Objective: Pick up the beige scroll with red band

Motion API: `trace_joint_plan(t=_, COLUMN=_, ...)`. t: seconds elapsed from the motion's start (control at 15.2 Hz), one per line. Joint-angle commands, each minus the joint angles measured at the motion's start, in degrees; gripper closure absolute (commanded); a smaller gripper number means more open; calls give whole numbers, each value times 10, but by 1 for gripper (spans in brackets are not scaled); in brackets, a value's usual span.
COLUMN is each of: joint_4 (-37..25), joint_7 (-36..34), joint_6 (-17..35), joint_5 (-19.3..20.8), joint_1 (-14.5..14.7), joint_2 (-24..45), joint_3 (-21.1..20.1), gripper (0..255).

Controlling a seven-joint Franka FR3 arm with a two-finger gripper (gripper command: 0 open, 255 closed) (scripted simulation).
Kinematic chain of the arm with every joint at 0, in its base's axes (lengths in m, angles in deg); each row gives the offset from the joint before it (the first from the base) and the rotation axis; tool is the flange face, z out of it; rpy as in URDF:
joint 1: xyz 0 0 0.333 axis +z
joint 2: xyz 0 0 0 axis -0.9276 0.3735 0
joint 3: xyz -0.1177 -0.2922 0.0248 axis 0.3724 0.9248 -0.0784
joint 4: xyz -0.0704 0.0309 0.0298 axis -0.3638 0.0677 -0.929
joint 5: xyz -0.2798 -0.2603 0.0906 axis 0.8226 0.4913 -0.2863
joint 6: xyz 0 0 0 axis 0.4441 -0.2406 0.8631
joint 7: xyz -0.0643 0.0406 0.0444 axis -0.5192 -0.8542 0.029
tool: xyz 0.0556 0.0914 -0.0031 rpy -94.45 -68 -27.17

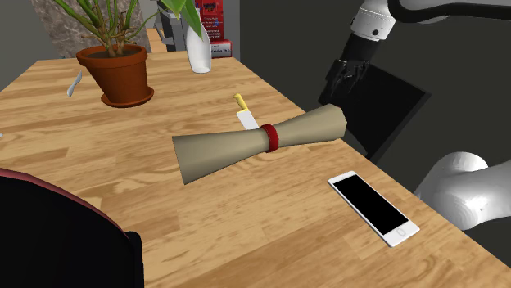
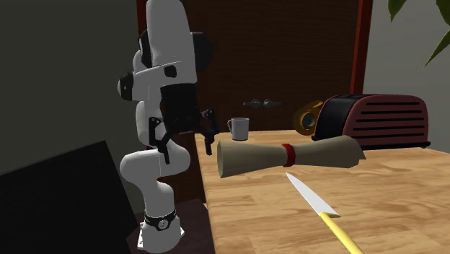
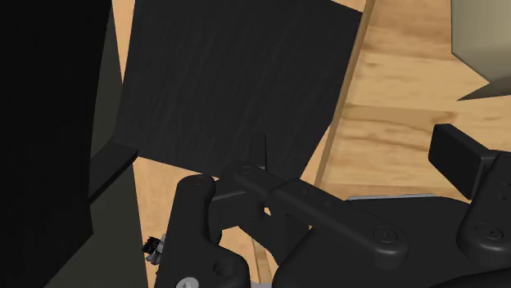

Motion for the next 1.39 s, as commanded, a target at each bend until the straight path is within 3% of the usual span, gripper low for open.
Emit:
trace_joint_plan(t=0.0, joint_4=0, joint_7=0, joint_6=0, joint_5=0, joint_1=0, joint_2=0, joint_3=0, gripper=0)
trace_joint_plan(t=1.32, joint_4=-174, joint_7=244, joint_6=20, joint_5=-35, joint_1=195, joint_2=206, joint_3=-115, gripper=0)
